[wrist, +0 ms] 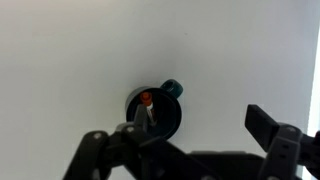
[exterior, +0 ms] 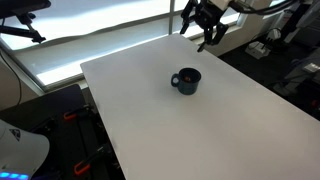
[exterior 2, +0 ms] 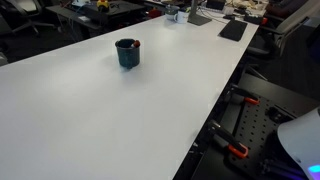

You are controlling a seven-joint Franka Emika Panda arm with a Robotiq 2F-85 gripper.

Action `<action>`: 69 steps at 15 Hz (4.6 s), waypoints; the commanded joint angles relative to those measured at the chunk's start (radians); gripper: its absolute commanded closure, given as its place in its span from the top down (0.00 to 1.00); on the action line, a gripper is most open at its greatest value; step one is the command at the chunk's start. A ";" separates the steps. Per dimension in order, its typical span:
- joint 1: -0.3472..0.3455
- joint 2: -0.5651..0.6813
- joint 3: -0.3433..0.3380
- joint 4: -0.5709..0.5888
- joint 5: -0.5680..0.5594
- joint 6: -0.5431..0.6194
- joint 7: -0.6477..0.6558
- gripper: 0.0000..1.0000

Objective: Put the marker on the table

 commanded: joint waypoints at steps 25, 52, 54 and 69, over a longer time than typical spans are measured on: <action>-0.067 0.445 0.090 0.521 -0.022 -0.307 -0.080 1.00; -0.095 0.588 0.098 0.600 -0.028 -0.324 -0.109 1.00; -0.100 0.596 0.101 0.605 -0.027 -0.304 -0.134 1.00; -0.095 0.601 0.095 0.589 -0.029 -0.322 -0.106 0.72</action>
